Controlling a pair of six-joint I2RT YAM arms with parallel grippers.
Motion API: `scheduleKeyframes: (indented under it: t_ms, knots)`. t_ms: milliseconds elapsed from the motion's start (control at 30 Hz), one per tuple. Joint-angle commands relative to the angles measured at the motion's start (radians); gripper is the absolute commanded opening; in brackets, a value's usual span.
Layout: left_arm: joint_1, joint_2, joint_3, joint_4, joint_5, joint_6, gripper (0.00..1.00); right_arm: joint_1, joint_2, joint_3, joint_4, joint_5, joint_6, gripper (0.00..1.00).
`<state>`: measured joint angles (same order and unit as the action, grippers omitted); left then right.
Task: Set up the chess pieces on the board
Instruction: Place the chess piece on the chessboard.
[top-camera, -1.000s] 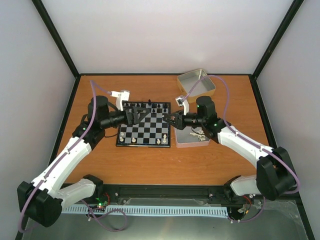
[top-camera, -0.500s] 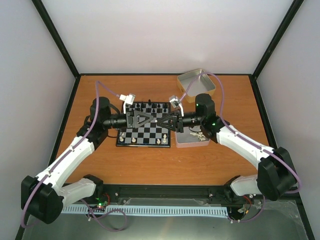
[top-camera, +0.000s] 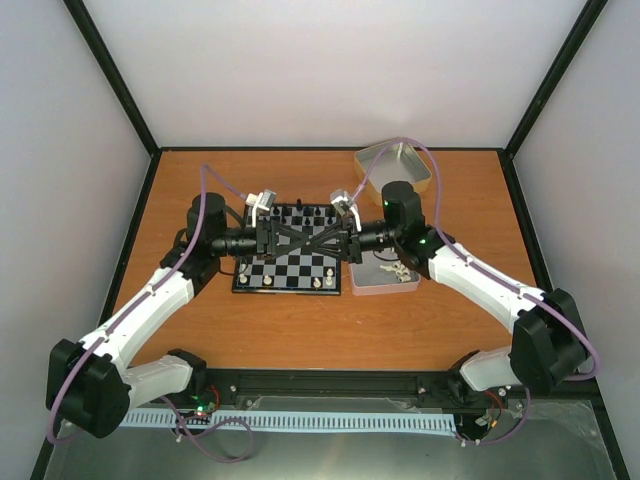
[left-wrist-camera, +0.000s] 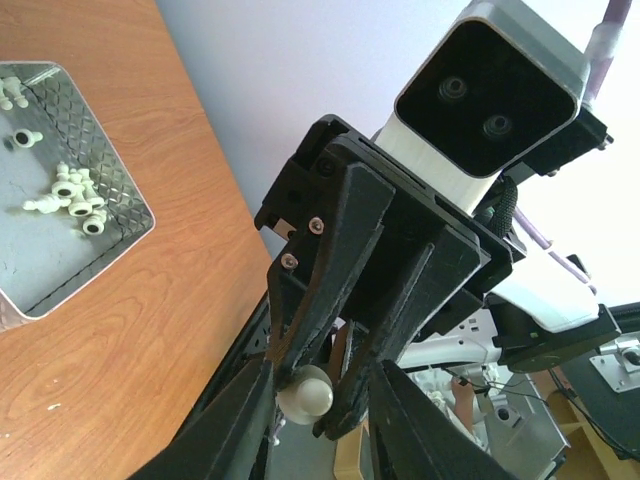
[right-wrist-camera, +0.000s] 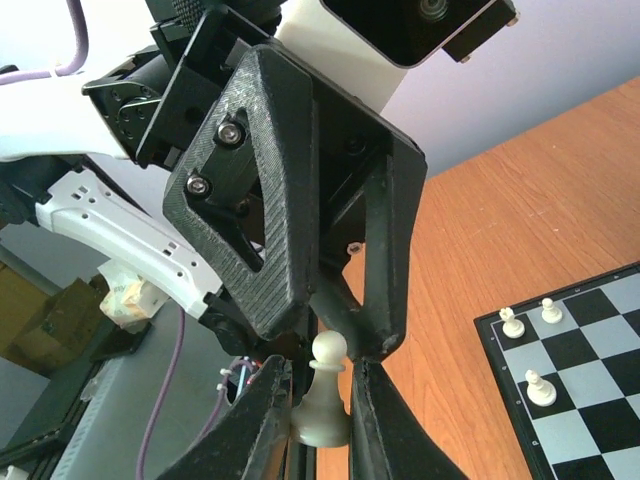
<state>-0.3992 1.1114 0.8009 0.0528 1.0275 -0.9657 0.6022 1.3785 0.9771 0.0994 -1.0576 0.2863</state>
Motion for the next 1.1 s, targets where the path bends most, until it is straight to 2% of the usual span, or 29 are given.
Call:
scheduleKeyframes:
  t_ms: [0,267,367,500,733,1067]
  knots:
    - [0.002,0.000,-0.007,0.038,0.030,-0.025,0.26,0.012,0.024,0.044,-0.040,0.025,-0.052,0.13]
    - [0.002,0.017,-0.020,0.041,0.046,-0.026,0.25,0.018,0.047,0.066,-0.044,0.058,-0.055,0.13]
    - [0.002,0.019,-0.020,0.044,0.047,-0.034,0.18,0.020,0.048,0.066,-0.046,0.057,-0.061,0.13]
    - [0.002,0.028,-0.022,0.070,0.051,-0.067,0.16,0.029,0.049,0.077,-0.084,0.064,-0.104,0.13]
    - [0.002,0.034,-0.025,0.108,0.055,-0.108,0.35,0.038,0.046,0.106,-0.182,0.122,-0.200,0.12]
    - [0.002,0.076,-0.019,0.037,0.028,-0.112,0.35,0.039,0.031,0.132,-0.269,0.176,-0.284,0.12]
